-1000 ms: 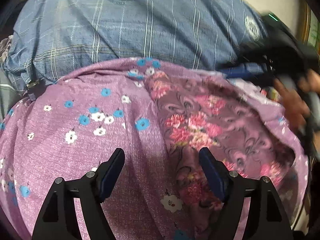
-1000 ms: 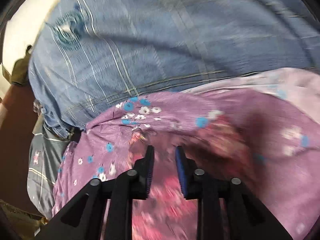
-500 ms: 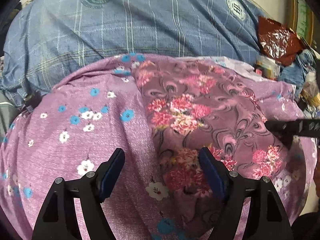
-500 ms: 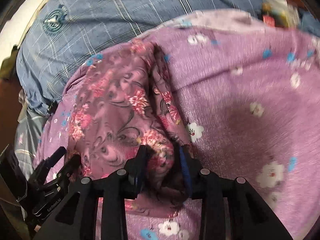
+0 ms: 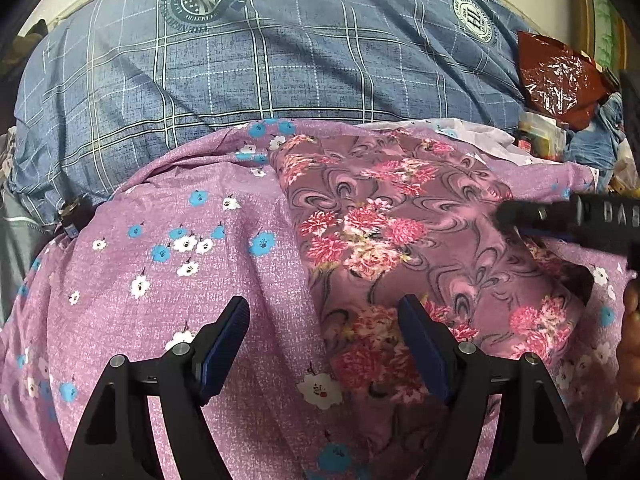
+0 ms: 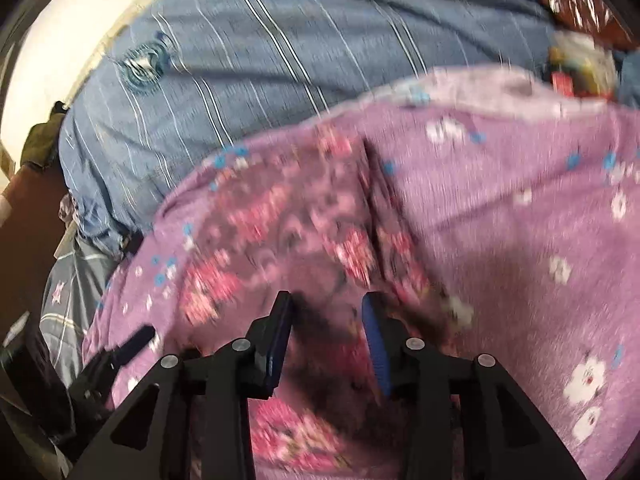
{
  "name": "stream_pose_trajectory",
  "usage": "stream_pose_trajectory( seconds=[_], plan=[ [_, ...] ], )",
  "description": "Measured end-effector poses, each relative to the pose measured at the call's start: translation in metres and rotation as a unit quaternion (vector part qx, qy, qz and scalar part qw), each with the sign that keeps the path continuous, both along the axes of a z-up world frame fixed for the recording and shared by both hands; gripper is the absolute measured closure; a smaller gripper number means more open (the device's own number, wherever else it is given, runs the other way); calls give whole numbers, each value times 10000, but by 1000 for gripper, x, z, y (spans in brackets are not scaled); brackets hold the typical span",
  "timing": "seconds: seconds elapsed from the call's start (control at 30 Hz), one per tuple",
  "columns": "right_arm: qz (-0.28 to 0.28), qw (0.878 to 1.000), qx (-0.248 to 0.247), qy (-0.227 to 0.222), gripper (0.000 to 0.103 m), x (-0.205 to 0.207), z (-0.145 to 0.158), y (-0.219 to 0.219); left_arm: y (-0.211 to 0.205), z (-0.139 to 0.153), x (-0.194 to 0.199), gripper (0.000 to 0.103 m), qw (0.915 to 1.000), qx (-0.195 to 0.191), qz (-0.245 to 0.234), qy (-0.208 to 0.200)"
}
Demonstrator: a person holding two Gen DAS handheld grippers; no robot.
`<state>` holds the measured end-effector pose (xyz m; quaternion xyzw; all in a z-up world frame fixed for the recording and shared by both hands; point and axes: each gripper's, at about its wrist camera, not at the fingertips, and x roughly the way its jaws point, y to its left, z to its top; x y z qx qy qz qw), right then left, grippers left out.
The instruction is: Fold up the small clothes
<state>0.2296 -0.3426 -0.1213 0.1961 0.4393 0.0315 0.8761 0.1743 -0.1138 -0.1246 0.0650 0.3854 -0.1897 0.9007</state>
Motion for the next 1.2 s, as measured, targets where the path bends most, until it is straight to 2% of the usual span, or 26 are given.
stream_pose_trajectory(
  seconds=[0.13, 0.27, 0.47, 0.53, 0.7, 0.77, 0.9, 1.0, 1.2],
  plan=[
    [11, 10000, -1, -44, 63, 20, 5, 7, -2, -2, 3, 27, 10000, 11, -1, 12],
    [-136, 9990, -357, 220, 64, 48, -19, 11, -6, -3, 6, 27, 10000, 7, -20, 32],
    [-62, 9989, -457, 11, 64, 39, -8, 12, -6, -4, 12, 27, 9998, -109, 51, 146],
    [0, 9973, -734, -8, 65, 34, -4, 17, -5, -3, 15, 27, 9996, -182, 90, 171],
    [170, 9871, -1595, -14, 62, 25, -2, 38, 5, 9, 17, 27, 9991, -227, 336, -149],
    [201, 9851, -1706, 102, 58, 26, -9, 43, 8, 10, 19, 27, 9983, -106, 469, -327],
    [287, 9748, -2210, 98, 51, 26, -18, 59, 0, -12, 28, 26, 9988, 229, 425, -20],
    [314, 9689, -2452, 70, 49, 25, -21, 68, -5, -13, 27, 26, 9987, 292, 383, -150],
    [346, 9702, -2398, 73, 49, 26, -21, 65, -4, -12, 30, 25, 9991, 239, 339, -128]
  ],
)
